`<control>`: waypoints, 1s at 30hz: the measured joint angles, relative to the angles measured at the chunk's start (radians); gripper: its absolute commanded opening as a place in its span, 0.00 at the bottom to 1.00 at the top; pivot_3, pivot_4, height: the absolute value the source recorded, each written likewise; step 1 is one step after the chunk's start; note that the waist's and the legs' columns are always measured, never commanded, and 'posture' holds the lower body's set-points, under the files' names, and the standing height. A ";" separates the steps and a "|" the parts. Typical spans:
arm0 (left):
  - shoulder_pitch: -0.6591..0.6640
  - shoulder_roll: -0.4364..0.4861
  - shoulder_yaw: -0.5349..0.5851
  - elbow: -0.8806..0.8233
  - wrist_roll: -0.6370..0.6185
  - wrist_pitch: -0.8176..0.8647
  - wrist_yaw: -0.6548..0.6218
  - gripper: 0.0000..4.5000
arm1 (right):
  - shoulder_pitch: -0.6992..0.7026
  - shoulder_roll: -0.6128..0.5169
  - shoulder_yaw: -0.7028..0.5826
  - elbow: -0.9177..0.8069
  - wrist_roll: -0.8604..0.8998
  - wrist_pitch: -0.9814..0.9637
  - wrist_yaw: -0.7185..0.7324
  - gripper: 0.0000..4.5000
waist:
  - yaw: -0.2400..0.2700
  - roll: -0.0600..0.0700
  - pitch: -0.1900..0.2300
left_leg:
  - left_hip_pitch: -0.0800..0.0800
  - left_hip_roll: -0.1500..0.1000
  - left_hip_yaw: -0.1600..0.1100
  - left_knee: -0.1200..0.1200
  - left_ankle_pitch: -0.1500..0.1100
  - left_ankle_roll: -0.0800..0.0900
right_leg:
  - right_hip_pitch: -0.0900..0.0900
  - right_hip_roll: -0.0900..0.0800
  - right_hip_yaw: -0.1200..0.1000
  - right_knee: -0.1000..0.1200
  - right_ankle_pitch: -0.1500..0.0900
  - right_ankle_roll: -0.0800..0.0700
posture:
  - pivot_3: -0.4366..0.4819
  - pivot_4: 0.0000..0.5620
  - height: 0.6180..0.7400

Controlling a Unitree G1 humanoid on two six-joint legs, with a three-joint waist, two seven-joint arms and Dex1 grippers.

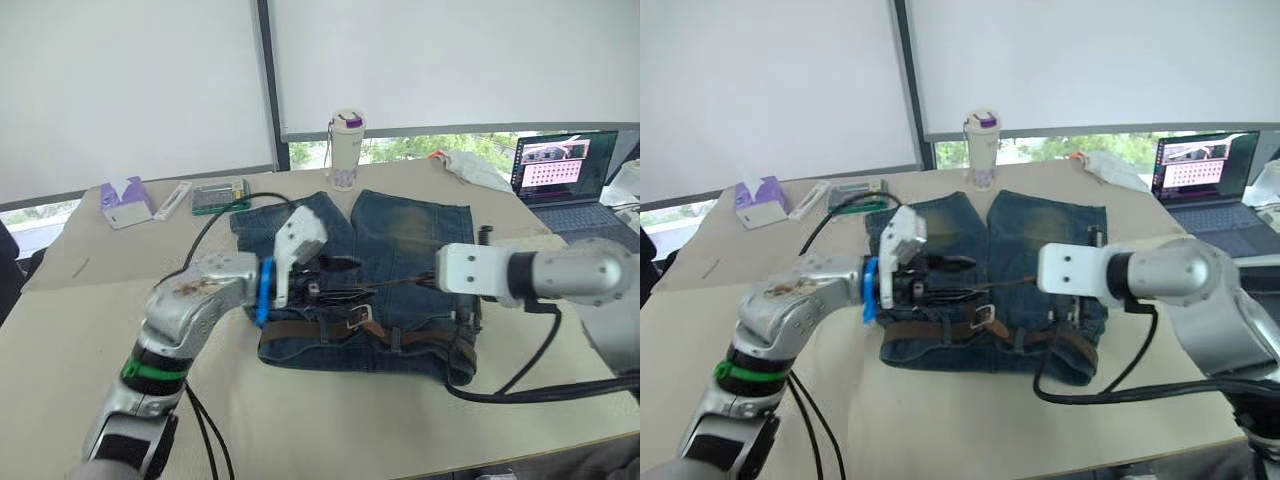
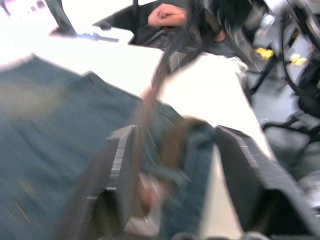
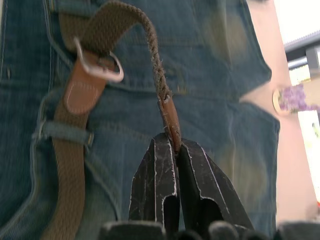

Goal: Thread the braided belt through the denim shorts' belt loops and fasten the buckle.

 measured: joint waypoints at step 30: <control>0.148 -0.247 0.293 0.139 0.146 0.007 0.404 0.00 | 0.120 0.338 0.052 -0.012 0.009 0.276 -0.291 0.48 | 0.003 0.000 -0.003 | -0.007 0.003 -0.002 0.001 0.003 -0.005 | -0.014 0.003 0.002 0.006 0.003 -0.004 | 0.48 0.27 1.00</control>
